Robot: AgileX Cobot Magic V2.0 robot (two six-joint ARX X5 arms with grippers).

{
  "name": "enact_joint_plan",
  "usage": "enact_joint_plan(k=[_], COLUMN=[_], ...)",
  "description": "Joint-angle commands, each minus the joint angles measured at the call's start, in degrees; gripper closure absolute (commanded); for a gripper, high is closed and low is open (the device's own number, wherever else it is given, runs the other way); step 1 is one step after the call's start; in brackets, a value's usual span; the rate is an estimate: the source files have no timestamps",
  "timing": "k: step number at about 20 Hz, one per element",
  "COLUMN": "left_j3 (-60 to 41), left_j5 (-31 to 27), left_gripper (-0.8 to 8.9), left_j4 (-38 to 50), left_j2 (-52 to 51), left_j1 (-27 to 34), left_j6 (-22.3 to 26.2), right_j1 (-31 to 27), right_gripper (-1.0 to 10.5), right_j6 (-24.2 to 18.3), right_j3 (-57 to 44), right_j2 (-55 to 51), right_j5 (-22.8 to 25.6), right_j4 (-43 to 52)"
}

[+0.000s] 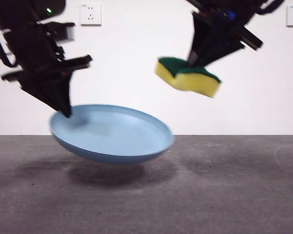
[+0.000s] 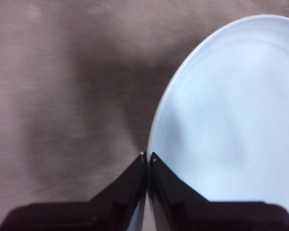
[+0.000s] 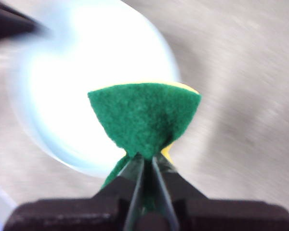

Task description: Pick up the plate,pick up the cloth,clean the plate with the cloth

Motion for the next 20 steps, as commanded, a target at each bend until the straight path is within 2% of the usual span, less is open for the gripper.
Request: enact_joint_plan(k=[1, 3, 5, 10, 12, 15, 18, 20], left_j3=[-0.4, -0.3, -0.3, -0.3, -0.3, -0.3, -0.3, -0.3], left_j5=[3.9, 7.4, 7.5, 6.8, 6.3, 0.8, 0.9, 1.2], left_gripper=[8.22, 8.22, 8.22, 8.22, 8.22, 8.22, 8.22, 8.22], left_j4=[1.9, 2.8, 2.8, 3.1, 3.6, 4.4, 4.5, 4.3], left_j2=[0.9, 0.8, 0.8, 0.8, 0.8, 0.8, 0.8, 0.8], left_j1=[-2.3, -4.4, -6.2, -9.3, -9.4, -8.9, -7.6, -6.3], left_j6=[-2.6, -3.1, -3.8, -4.2, -4.2, -4.1, -4.0, -3.4], right_j1=[2.6, 5.6, 7.4, 7.5, 8.3, 10.7, 12.8, 13.2], right_gripper=[9.6, 9.6, 9.6, 9.6, 9.6, 9.6, 9.6, 9.6], right_j6=[1.9, 2.3, 2.3, 2.5, 2.5, 2.6, 2.2, 0.8], right_j3=[-0.2, -0.2, -0.2, -0.2, -0.2, -0.2, -0.2, -0.2], right_j2=[1.2, 3.1, 5.8, 14.1, 16.2, 16.6, 16.5, 16.5], right_j5=[1.5, 7.1, 11.0, 10.2, 7.0, 2.9, 3.2, 5.6], right_j4=[1.4, 3.0, 4.5, 9.2, 9.3, 9.2, 3.9, -1.6])
